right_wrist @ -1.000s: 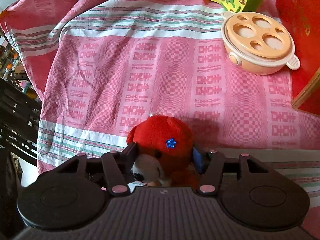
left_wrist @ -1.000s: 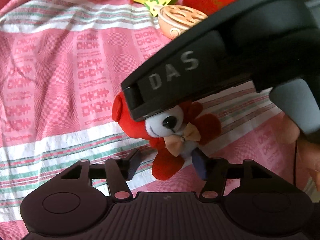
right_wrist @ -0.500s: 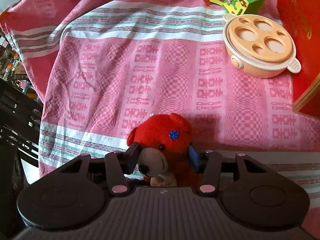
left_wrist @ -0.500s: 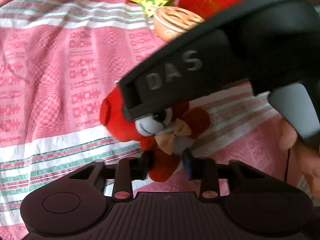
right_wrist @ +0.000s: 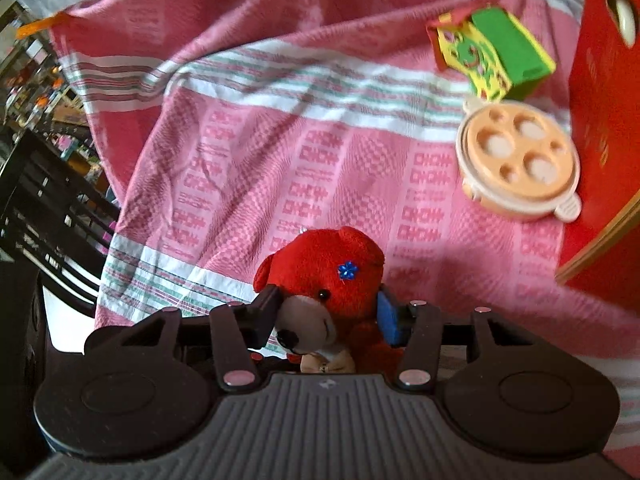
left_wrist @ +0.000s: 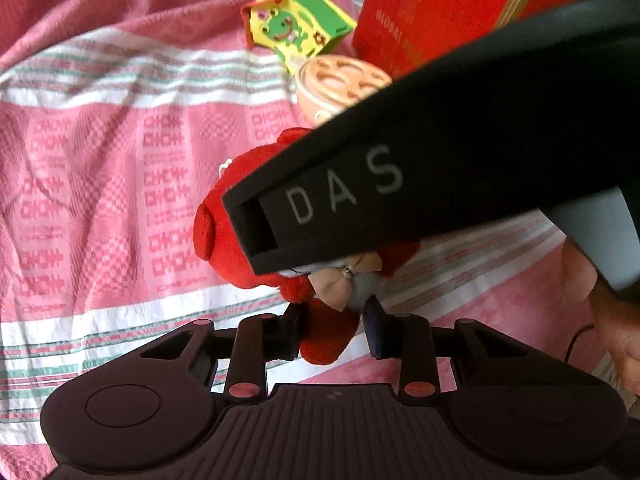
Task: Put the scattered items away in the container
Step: 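Lift the red teddy bear off the cloth with the left gripper while the right gripper holds it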
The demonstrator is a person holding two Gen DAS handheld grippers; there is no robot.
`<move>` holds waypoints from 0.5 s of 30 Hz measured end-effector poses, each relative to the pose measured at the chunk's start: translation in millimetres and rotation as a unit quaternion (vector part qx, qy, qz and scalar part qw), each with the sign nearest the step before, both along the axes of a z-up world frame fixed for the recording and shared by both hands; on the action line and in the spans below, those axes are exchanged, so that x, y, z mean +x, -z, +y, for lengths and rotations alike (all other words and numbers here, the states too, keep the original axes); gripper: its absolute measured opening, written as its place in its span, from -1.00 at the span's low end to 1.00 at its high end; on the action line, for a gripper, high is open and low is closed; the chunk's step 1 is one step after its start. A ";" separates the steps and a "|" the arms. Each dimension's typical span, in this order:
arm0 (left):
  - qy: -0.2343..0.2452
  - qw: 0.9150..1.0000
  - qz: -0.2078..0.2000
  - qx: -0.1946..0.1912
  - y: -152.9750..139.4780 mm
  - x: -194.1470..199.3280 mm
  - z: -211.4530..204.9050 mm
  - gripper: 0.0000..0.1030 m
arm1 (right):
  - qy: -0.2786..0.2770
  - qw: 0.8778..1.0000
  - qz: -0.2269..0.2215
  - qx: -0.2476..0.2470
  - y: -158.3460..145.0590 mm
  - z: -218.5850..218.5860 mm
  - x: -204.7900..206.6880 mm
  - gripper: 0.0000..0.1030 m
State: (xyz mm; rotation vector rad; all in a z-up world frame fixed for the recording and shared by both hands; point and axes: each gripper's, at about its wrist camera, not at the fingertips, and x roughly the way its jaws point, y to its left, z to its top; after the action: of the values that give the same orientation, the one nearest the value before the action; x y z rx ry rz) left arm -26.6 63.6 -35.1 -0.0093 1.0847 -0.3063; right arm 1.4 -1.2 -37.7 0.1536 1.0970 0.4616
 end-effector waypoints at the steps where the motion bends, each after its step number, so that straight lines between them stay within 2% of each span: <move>1: -0.004 1.000 -0.001 -0.001 -3.7 -0.5 -3.1 -0.42 | -0.005 1.000 -0.005 -0.001 -4.5 -2.2 -0.8 0.09; 13: -0.059 0.997 -0.047 -0.006 -56.4 -20.7 -39.5 -0.42 | -0.056 0.996 -0.064 0.019 -58.6 -33.7 -15.7 0.10; 15: -0.069 0.996 -0.053 -0.003 -62.7 -20.6 -32.5 -0.42 | -0.065 0.995 -0.072 0.021 -65.1 -37.0 -17.4 0.10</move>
State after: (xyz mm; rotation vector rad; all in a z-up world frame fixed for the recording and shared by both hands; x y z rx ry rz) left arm -47.2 31.1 27.6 -0.0732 0.9733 -0.1839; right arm -16.0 -38.2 27.4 0.0850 0.9595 0.6047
